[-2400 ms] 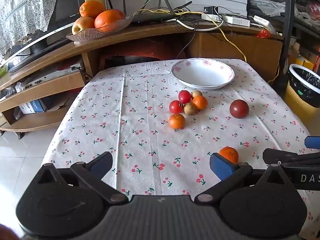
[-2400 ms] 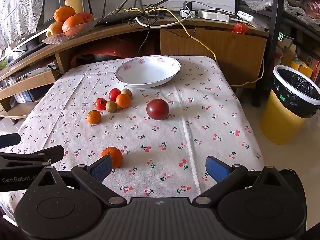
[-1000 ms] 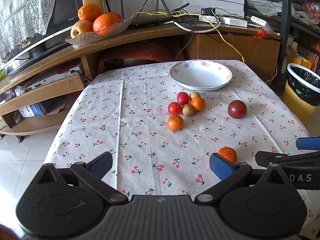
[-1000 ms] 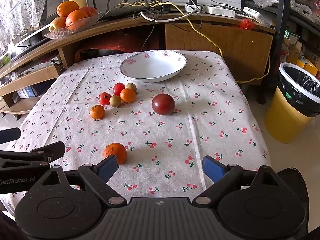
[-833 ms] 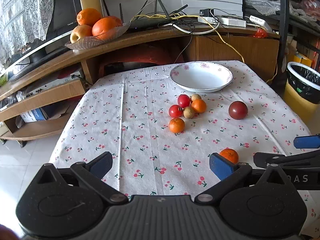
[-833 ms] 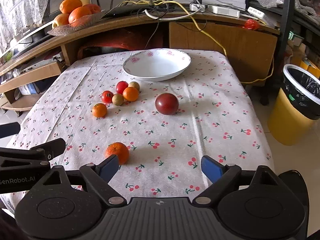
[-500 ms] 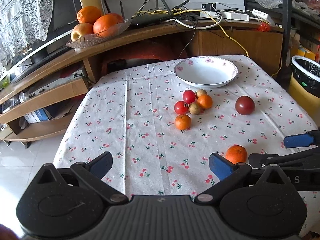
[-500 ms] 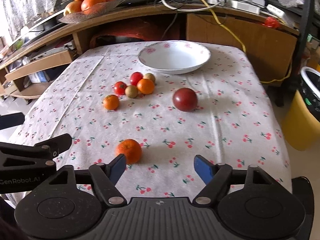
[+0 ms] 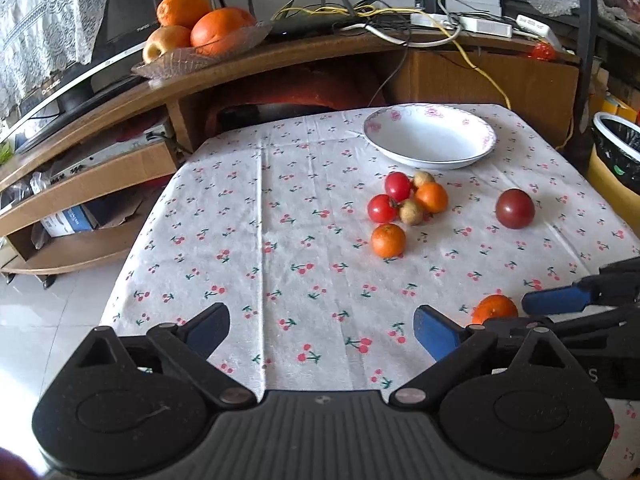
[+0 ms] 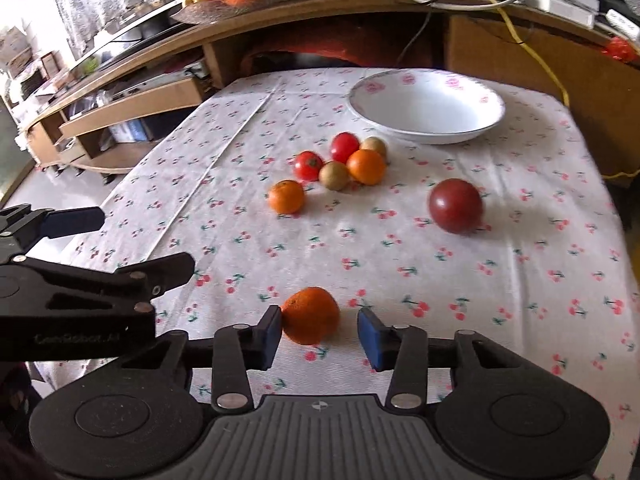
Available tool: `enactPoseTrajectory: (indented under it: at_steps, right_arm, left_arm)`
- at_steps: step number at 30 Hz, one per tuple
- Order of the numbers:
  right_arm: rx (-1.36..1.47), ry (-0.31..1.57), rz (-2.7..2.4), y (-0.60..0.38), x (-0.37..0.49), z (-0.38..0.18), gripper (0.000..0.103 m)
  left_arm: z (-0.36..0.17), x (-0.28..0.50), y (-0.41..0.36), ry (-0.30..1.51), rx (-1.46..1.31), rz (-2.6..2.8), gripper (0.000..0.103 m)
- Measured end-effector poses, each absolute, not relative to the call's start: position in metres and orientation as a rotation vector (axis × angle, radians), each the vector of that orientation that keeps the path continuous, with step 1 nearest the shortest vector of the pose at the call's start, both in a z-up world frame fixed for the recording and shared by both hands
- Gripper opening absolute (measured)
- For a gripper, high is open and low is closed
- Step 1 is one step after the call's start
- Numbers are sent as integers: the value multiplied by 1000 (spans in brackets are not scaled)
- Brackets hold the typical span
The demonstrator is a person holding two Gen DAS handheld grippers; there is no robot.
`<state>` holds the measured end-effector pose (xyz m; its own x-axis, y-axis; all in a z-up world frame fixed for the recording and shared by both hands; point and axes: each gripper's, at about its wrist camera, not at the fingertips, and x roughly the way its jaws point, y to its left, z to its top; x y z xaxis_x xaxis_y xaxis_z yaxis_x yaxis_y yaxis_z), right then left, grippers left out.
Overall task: Organize fruits
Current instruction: 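Close the right gripper on the tangerine and lift it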
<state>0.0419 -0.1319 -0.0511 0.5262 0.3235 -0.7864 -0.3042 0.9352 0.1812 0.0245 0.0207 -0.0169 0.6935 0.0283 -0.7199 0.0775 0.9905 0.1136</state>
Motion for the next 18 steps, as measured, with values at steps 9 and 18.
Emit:
enactPoseTrajectory:
  at_steps: [9, 18]
  right_arm:
    - [8, 957, 430, -125, 46, -54, 27]
    - [23, 966, 364, -145, 53, -40, 27]
  left_arm:
    - [-19, 30, 24, 823, 142, -19, 103]
    - [-9, 55, 5, 826, 165, -105, 97]
